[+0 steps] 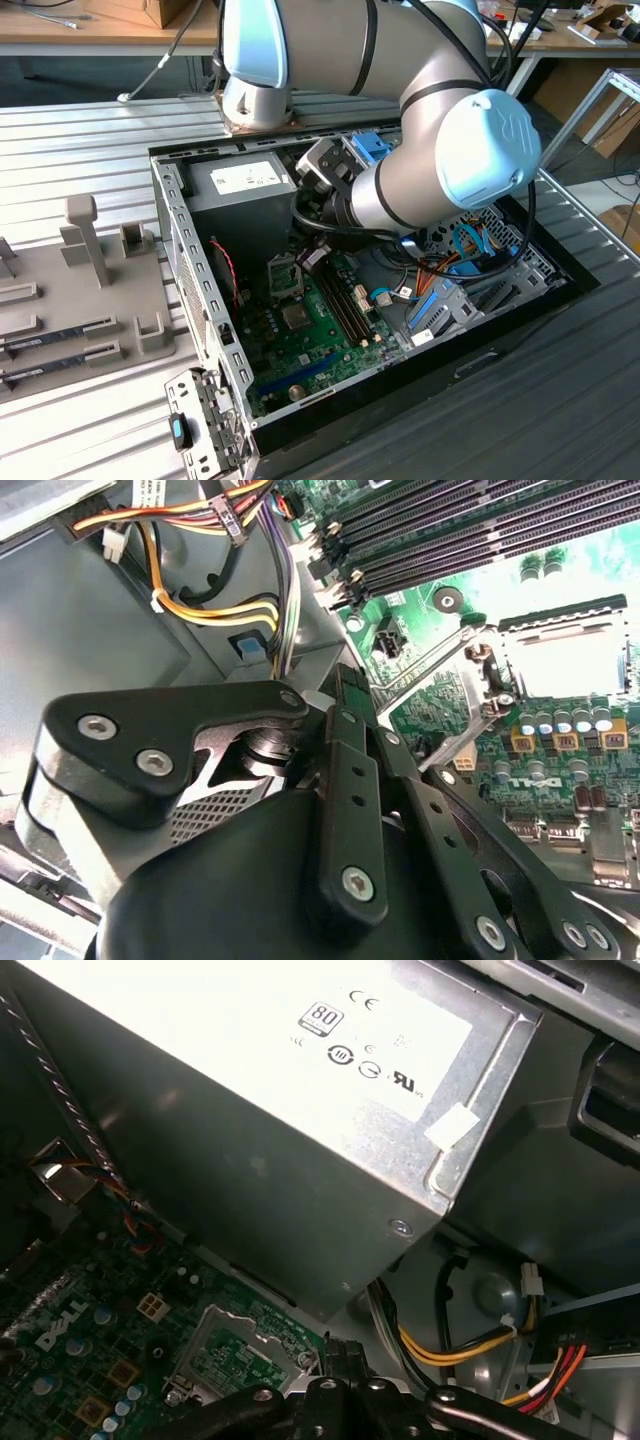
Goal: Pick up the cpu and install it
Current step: 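Close the cpu cover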
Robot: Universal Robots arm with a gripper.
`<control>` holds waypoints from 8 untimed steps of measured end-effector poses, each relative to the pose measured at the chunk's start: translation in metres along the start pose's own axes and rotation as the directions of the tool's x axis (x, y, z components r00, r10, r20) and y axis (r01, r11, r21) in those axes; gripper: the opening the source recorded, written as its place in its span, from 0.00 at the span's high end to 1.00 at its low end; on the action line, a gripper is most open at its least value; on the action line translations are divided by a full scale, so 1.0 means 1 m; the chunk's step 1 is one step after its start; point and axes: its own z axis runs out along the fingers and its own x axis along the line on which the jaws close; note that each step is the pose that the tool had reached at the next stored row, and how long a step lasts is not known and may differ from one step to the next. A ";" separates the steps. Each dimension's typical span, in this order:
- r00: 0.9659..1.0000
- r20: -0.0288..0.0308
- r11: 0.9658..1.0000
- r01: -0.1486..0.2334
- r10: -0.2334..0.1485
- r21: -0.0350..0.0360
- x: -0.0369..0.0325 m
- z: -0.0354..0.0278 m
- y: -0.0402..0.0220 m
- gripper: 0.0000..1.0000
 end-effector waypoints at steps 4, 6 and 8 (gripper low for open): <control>1.000 -0.004 1.000 0.014 -0.014 -0.006 -0.0001 -0.0007 0.0003 0.89; 1.000 -0.006 1.000 0.021 -0.021 -0.009 -0.0001 -0.0010 0.0003 0.89; 1.000 -0.008 0.999 0.030 -0.030 -0.014 0.0001 -0.0012 0.0002 0.89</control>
